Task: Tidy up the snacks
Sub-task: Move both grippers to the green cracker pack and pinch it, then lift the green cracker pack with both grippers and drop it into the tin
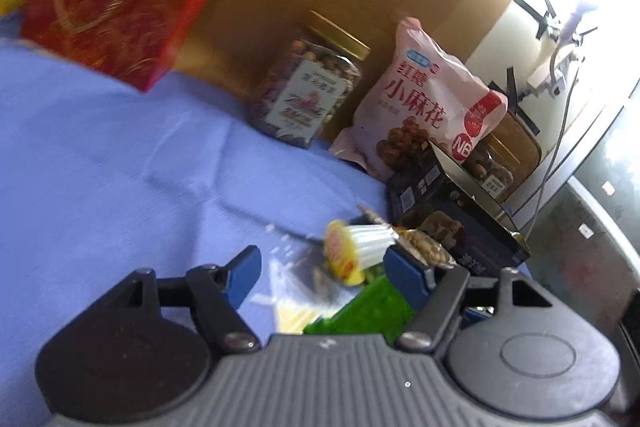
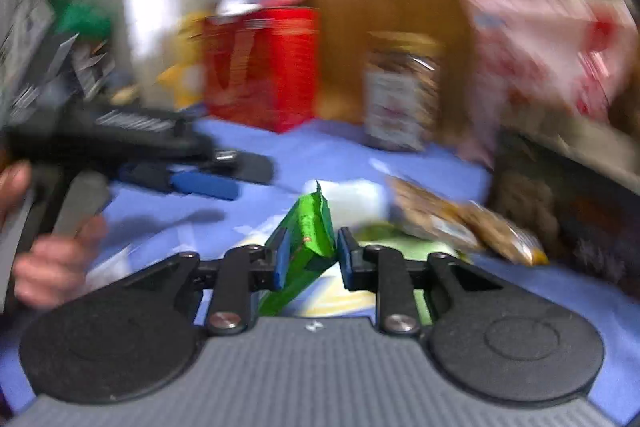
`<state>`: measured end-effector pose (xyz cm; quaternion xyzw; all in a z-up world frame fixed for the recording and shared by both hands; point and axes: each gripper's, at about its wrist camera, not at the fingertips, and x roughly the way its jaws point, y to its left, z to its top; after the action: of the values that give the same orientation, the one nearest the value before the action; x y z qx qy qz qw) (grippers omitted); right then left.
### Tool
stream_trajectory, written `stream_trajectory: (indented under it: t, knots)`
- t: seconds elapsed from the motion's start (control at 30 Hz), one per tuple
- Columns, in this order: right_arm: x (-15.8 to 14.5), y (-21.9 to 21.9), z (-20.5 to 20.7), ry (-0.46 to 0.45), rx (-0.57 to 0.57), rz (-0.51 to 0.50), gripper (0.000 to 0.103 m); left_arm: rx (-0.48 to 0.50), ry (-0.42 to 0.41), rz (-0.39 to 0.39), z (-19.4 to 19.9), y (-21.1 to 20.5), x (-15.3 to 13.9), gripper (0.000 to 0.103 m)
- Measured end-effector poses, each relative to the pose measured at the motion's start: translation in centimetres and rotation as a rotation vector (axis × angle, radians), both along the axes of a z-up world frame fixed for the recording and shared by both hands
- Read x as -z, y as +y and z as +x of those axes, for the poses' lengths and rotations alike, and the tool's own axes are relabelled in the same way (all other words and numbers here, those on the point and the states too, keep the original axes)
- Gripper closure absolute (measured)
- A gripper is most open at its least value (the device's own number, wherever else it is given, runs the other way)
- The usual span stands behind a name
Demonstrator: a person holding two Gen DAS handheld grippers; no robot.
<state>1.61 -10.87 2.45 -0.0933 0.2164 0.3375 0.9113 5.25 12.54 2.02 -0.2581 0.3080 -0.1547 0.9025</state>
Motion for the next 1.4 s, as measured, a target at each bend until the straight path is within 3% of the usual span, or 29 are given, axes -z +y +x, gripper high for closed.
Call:
stream_trajectory:
  t: [0.07,0.17,0.23,0.33,0.47,0.57,0.7,0.8,0.97,1.03,1.07,1.23,1.4]
  knots:
    - [0.0,2.1,-2.7,-0.078,-0.051,-0.071,0.075,-0.011,0.001,-0.042,-1.2,1.3,0.1,0.033]
    - [0.1,4.0,-5.8,-0.134,-0.120,-0.095,0.076,-0.033,-0.014,-0.072,-3.4,3.0,0.0,0.032]
    - [0.3,4.9,-7.6,-0.175,-0.180,-0.125,0.070,-0.036,-0.021,-0.075,-4.7,3.5,0.0,0.029]
    - [0.9,5.8,-8.2,-0.122,-0.253,-0.136,0.072,-0.034,-0.030,-0.068,-6.5,4.2,0.1,0.029]
    - [1.9,5.2,-6.3,-0.023,-0.133,-0.126,0.072,-0.034,-0.039,-0.065,-8.1,4.8,0.2,0.029]
    - [1.7,3.1,-4.9,0.067,-0.075,-0.035,0.071,-0.021,-0.037,-0.070,-8.3,4.9,0.3,0.029]
    - [1.6,2.1,-4.4,0.129,-0.082,-0.003,0.051,0.044,-0.007,-0.059,-7.9,4.0,0.6,0.029]
    - [2.1,3.5,-5.0,0.133,-0.083,-0.059,0.050,0.092,0.028,-0.026,-7.4,3.0,1.3,0.031]
    - [2.8,5.4,-4.3,0.127,-0.077,-0.104,0.052,0.113,0.037,0.051,-7.9,1.5,1.9,0.054]
    - [2.7,5.5,-4.3,0.112,-0.066,-0.106,0.063,0.107,0.026,0.078,-8.1,1.2,1.8,0.060]
    - [2.7,5.2,-4.4,0.113,-0.072,-0.098,0.067,0.114,0.025,0.078,-8.1,1.0,1.7,0.060]
    - [2.3,2.8,-5.7,0.034,-0.018,-0.099,0.067,0.203,0.011,0.070,-7.2,-1.3,1.1,0.060]
    - [2.9,-1.9,-6.2,0.054,0.097,-0.081,0.067,0.352,0.025,0.114,-5.9,-7.0,1.5,0.060]
